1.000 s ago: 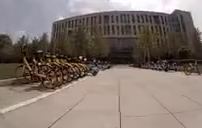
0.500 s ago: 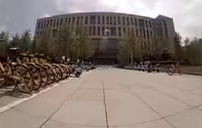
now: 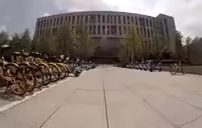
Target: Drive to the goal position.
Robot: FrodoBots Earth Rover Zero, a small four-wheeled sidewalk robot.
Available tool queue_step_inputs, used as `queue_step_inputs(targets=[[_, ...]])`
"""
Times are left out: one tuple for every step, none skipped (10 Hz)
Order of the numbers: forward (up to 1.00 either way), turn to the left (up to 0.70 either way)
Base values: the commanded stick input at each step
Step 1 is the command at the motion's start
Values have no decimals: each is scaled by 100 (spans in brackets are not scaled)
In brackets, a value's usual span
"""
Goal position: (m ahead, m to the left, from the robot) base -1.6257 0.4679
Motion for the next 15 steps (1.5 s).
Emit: queue_step_inputs(targets=[[50, -2], [50, -2], [50, -2], [50, -2], [50, -2], [50, -2], [50, -2], [50, -2], [50, -2], [50, -2], [50, -2], [50, -2], [50, -2], [50, -2], [50, -2]])
